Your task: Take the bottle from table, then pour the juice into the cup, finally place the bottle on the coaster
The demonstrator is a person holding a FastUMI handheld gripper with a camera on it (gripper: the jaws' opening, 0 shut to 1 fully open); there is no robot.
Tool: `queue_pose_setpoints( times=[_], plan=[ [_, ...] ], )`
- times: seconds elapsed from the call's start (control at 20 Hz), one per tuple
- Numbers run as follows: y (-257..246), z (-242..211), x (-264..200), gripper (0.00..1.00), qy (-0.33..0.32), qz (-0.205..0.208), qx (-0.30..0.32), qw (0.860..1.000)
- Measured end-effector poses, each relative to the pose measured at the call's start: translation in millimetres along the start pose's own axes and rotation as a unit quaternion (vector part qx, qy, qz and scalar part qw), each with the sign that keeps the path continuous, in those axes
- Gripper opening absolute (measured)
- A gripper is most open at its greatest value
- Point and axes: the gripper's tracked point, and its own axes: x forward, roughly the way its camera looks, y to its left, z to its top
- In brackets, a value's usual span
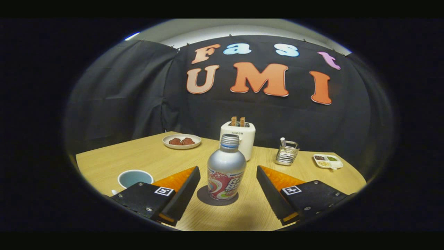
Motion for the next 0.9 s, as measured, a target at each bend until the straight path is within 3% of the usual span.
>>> queue_pose_setpoints(
  times=[0.35,0.65,0.9],
  plan=[
    [-9.5,49.8,-59.2,0.97,-0.059,0.002,-0.007,0.998],
    [-47.7,75.9,-106.8,0.97,-0.087,-0.035,-0.012,0.995],
    [-68.6,96.1,-151.2,0.97,-0.117,-0.045,0.018,0.992]
  ],
)
